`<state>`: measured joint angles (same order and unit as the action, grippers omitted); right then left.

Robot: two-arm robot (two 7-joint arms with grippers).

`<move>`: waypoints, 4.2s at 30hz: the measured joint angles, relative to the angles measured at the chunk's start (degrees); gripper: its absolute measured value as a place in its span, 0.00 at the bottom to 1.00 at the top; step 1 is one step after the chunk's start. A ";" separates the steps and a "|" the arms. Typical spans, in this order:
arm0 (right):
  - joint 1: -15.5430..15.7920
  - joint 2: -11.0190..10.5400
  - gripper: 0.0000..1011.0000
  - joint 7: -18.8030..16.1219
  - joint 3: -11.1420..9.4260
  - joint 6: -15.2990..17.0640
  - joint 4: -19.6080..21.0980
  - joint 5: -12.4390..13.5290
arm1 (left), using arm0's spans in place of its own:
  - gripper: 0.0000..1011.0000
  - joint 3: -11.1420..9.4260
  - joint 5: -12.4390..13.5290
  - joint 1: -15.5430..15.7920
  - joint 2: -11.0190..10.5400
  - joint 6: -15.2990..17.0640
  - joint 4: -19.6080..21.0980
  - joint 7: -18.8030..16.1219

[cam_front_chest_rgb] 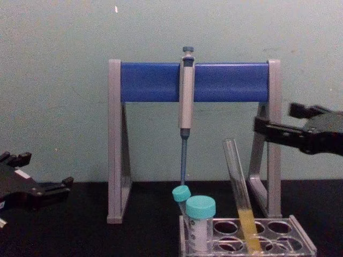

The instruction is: Pick up the test tube from the test tube rack, shake it, then place it back into the test tube rack.

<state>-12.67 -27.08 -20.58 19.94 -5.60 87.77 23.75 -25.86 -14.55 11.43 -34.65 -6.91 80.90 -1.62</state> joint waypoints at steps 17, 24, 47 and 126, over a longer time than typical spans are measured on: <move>2.24 4.51 0.99 15.14 -3.06 14.37 -3.40 -6.82 | 0.99 0.00 0.01 0.00 0.00 0.00 0.00 0.00; 1.66 5.57 0.99 13.83 -3.41 15.80 -5.64 -6.97 | 0.99 0.00 0.00 0.00 0.00 0.00 0.00 0.00; 1.76 5.45 0.99 14.23 -3.30 15.87 -5.42 -7.03 | 0.99 0.00 0.00 0.00 0.00 0.00 0.00 0.00; 1.77 5.42 0.99 14.35 -3.29 15.86 -5.35 -7.06 | 0.99 0.00 0.00 0.00 0.00 0.00 0.00 0.00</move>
<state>-10.90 -21.66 -6.22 16.64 10.26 82.42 16.68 -25.86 -14.55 11.43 -34.64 -6.91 80.90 -1.62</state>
